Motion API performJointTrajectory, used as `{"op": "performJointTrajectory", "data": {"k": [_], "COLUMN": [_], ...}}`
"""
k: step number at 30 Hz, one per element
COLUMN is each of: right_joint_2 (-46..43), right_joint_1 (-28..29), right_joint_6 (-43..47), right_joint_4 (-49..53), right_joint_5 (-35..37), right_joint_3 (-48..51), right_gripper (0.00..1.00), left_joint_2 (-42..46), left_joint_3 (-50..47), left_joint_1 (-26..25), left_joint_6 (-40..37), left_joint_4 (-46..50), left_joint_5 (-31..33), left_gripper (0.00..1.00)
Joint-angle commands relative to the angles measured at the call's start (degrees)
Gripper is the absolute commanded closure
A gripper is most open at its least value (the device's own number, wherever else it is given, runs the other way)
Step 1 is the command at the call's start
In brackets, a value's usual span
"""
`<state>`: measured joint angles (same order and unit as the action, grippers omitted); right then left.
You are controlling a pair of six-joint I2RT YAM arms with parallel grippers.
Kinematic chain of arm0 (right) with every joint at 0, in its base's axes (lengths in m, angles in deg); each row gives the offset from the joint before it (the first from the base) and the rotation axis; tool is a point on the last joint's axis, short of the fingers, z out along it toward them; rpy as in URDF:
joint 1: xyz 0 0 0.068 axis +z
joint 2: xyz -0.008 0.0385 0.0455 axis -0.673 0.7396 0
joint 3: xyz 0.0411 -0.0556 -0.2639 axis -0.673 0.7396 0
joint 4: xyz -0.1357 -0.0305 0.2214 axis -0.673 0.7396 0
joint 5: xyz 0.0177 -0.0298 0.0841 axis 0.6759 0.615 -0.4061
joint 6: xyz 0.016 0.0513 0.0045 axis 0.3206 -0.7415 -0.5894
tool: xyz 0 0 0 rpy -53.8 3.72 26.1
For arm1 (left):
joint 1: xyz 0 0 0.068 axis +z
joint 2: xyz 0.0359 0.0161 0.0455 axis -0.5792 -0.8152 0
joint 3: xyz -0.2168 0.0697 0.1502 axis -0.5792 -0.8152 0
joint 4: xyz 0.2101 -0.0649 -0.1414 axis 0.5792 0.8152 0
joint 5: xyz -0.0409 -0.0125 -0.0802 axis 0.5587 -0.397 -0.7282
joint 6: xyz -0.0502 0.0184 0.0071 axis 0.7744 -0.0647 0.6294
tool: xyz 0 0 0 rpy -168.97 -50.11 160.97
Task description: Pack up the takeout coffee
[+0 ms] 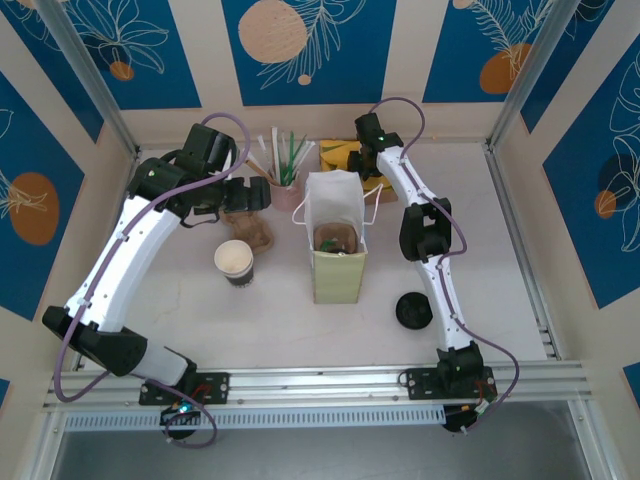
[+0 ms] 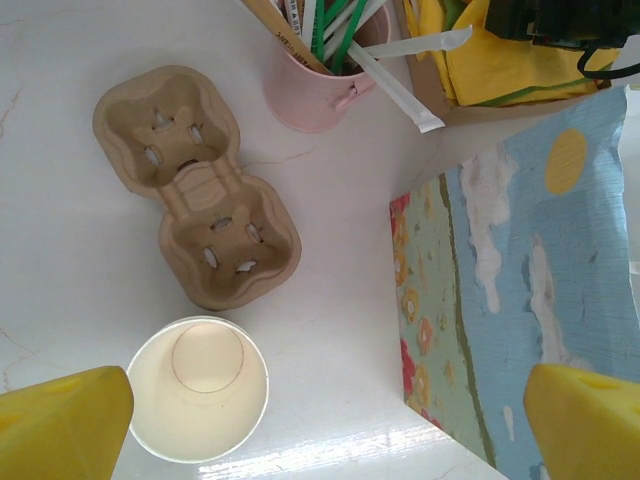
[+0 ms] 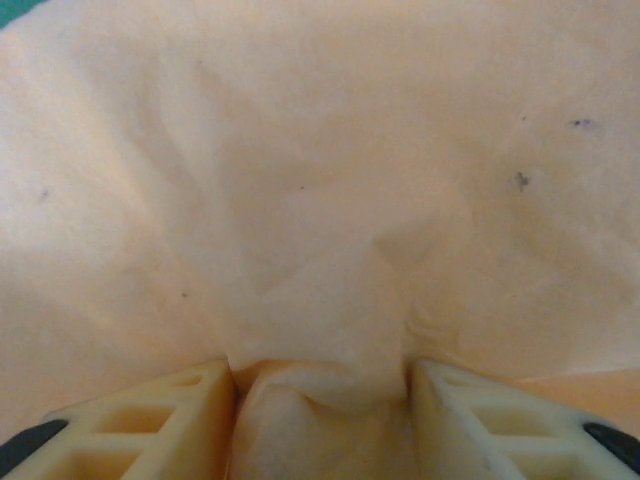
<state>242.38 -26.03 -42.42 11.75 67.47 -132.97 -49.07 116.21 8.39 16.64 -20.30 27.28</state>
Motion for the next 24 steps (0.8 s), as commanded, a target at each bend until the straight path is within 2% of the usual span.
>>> {"op": "performJointTrajectory", "data": {"k": [1,10,13,16,18,20,22,24], "right_joint_2": [-2.16,-4.21,-4.96,-5.27,-5.25,-5.34,-5.52,-5.77], "right_joint_1": [0.26,0.04,-0.02,-0.04,-0.13,-0.24,-0.33,-0.39], "right_joint_6": [0.05,-0.15,-0.12,-0.08,-0.05,-0.12,-0.25,-0.38], "right_joint_4": [2.76,2.95,2.93,2.91,3.03,3.30,3.51,3.58], "right_joint_5": [-1.12,-1.27,-1.42,-1.39,-1.60,-1.56,-1.54,-1.55], "right_joint_3": [-0.47,-0.51,-0.51,-0.53,-0.50,-0.46,-0.40,-0.44], "right_gripper": [0.54,0.62,0.68,0.74,0.85,0.90,0.98,1.00], "left_joint_2": [0.14,0.69,0.90,0.87,0.95,1.04,1.04,0.99], "left_joint_3": [1.26,0.78,0.58,0.34,0.26,0.25,0.25,0.25], "left_joint_1": [0.82,0.81,0.78,0.86,0.83,0.88,0.82,0.86], "left_joint_6": [-0.93,-0.94,-0.95,-0.83,-0.81,-0.87,-0.92,-0.93], "left_joint_4": [0.78,0.86,0.77,0.67,0.68,0.68,0.68,0.60], "left_joint_5": [-1.37,-1.44,-1.40,-1.59,-1.68,-1.68,-1.68,-1.68], "left_gripper": [0.00,0.00,0.00,0.00,0.00,0.00,0.00,0.00]}}
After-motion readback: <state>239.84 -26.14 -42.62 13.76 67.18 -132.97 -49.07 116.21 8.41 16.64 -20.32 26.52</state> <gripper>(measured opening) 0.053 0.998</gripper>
